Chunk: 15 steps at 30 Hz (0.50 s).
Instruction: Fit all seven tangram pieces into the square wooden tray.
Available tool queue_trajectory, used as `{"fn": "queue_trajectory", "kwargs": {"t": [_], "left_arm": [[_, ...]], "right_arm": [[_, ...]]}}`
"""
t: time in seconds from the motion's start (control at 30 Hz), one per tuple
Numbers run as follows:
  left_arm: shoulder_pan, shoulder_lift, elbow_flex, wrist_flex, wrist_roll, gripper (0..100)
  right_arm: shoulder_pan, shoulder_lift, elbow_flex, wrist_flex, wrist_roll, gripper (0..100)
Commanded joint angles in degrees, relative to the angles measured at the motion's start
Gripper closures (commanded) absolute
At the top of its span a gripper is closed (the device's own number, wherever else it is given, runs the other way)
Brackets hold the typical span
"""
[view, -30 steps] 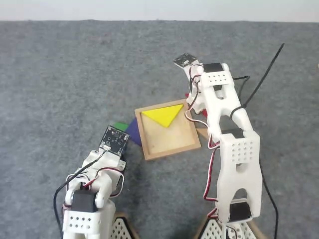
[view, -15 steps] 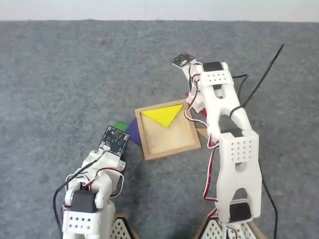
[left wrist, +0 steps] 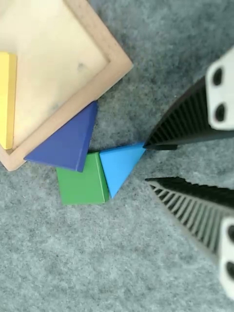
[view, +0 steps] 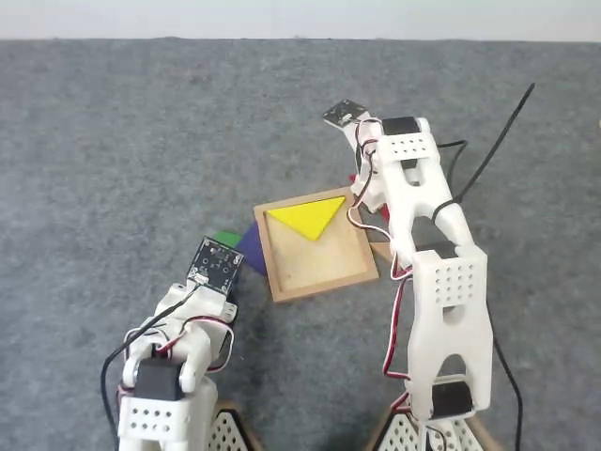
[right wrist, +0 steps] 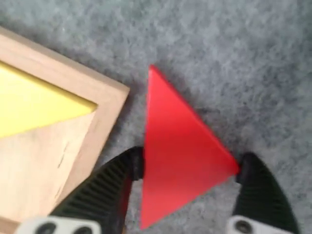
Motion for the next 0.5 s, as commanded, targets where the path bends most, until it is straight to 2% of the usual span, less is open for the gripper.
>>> {"fn": "queue_trajectory", "kwargs": {"t": [0.0, 0.3, 0.47], "left_arm": [[-0.1, -1.1, -0.6, 0.4, -0.4, 91], [-0.1, -1.1, -0.6, 0.4, -0.4, 91], [-0.1, -1.1, -0.6, 0.4, -0.4, 91]], "right_arm": [[-0.2, 0.0, -1.2, 0.6, 0.4, 83.4], [0.0, -0.8, -1.3, 0.7, 0.3, 85.8], [-0.6, -6.4, -3.4, 5.3, -2.5, 85.8]]}}
